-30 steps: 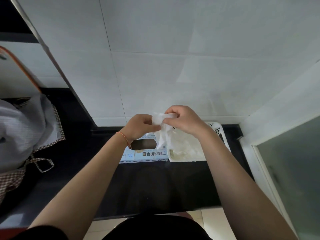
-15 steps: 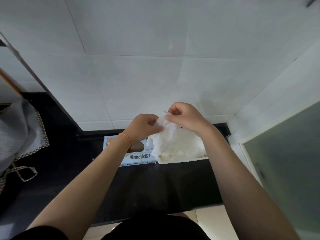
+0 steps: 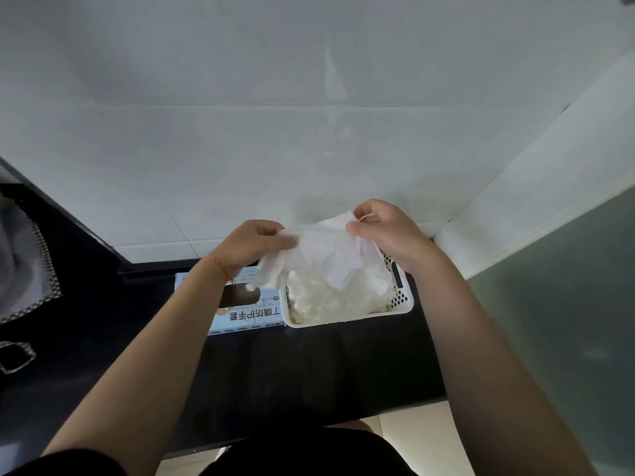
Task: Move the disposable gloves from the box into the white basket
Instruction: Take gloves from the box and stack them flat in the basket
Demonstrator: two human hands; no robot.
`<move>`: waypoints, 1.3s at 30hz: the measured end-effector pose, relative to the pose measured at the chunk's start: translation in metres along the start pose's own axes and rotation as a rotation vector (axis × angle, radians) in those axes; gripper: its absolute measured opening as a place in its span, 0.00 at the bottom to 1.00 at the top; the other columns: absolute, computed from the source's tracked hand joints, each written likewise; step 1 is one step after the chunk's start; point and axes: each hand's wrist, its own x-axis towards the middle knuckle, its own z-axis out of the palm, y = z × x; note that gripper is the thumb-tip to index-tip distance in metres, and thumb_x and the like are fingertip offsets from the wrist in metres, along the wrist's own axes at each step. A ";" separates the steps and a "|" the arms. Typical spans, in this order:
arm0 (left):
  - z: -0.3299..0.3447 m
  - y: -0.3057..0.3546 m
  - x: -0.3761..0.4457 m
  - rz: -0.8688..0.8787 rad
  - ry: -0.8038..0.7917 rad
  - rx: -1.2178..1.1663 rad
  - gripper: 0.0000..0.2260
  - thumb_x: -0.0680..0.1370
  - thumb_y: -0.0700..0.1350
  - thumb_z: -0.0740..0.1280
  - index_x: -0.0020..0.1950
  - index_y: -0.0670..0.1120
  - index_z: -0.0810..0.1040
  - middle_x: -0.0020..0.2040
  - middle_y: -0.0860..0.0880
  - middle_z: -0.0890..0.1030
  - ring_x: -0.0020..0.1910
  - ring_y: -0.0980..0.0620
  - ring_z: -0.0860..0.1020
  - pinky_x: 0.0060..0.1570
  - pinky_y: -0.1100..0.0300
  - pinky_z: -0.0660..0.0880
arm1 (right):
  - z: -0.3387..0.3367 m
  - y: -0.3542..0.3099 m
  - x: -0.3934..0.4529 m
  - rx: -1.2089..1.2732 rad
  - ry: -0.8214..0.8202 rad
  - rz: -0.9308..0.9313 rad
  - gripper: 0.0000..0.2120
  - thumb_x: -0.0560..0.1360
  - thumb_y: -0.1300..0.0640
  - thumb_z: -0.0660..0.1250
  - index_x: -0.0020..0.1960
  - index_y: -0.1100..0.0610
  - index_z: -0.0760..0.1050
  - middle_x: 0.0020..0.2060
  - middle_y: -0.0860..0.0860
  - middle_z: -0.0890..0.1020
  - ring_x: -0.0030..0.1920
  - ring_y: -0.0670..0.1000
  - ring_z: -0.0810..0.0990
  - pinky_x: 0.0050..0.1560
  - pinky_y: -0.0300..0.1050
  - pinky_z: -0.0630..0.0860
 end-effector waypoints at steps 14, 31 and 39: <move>0.092 -0.039 0.102 -0.037 0.021 0.816 0.16 0.76 0.44 0.67 0.63 0.53 0.75 0.62 0.49 0.77 0.57 0.46 0.77 0.56 0.53 0.75 | -0.016 0.134 0.041 -0.250 -0.005 0.183 0.14 0.78 0.66 0.58 0.47 0.52 0.79 0.48 0.50 0.79 0.37 0.56 0.77 0.39 0.47 0.78; 0.134 -0.081 0.069 0.069 -0.080 1.307 0.37 0.75 0.70 0.58 0.78 0.55 0.54 0.79 0.49 0.53 0.78 0.45 0.51 0.75 0.44 0.48 | -0.018 0.149 0.070 -0.850 -0.198 0.060 0.18 0.78 0.70 0.56 0.66 0.64 0.72 0.65 0.58 0.70 0.51 0.57 0.78 0.49 0.47 0.75; 0.145 -0.104 0.069 -0.038 -0.157 1.274 0.47 0.69 0.75 0.60 0.79 0.58 0.41 0.80 0.53 0.42 0.79 0.47 0.39 0.74 0.39 0.49 | 0.000 0.150 0.064 -1.136 -0.230 0.011 0.14 0.78 0.69 0.57 0.62 0.65 0.73 0.67 0.61 0.65 0.52 0.57 0.79 0.47 0.45 0.72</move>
